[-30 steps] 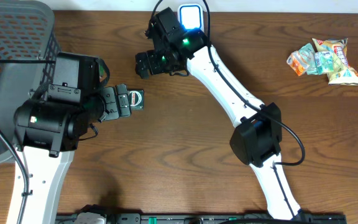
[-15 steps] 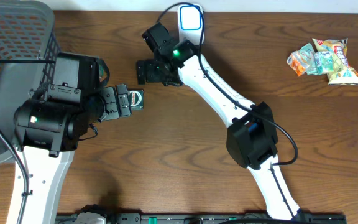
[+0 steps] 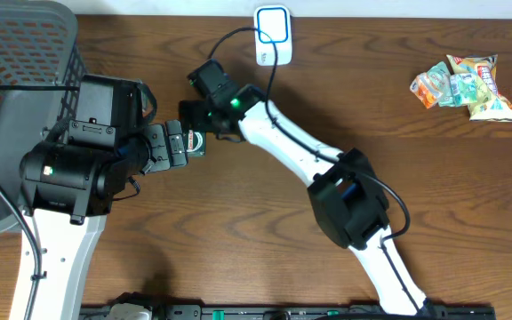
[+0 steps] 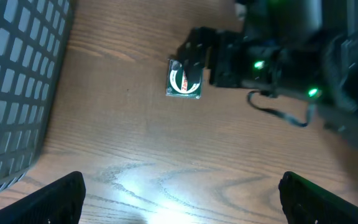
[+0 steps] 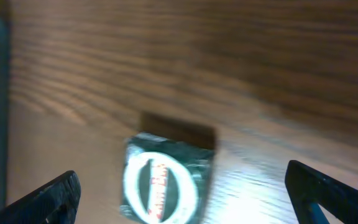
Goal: Scan the item barcode
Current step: 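Lower and close the right gripper on the tin, then lift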
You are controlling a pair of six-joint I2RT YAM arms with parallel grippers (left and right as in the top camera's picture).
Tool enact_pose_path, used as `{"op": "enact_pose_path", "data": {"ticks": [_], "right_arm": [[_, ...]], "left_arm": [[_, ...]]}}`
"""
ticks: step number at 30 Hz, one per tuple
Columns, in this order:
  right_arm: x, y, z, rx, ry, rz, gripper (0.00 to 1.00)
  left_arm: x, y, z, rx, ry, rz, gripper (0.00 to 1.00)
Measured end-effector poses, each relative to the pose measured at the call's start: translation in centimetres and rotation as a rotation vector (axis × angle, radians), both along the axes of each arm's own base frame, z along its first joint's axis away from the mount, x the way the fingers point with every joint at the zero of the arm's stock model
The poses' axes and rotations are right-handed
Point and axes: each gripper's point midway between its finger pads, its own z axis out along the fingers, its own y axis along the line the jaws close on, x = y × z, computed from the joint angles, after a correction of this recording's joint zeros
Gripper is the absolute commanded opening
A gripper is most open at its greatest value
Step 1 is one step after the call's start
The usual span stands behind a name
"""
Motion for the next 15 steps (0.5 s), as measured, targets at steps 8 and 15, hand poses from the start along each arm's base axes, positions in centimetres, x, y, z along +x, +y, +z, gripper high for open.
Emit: {"op": "enact_pose_path", "data": {"ticks": [8,15], "right_arm": [[-1.2,1.8,-1.3,0.015,-0.031,0.012,0.99],[-1.8,2.7,-1.9,0.011,-0.068,0.016,0.95]], "left_arm": [[0.0,0.0,0.0,0.0,0.0,0.0,0.98],[0.0,0.0,0.0,0.0,0.0,0.0,0.98]]}}
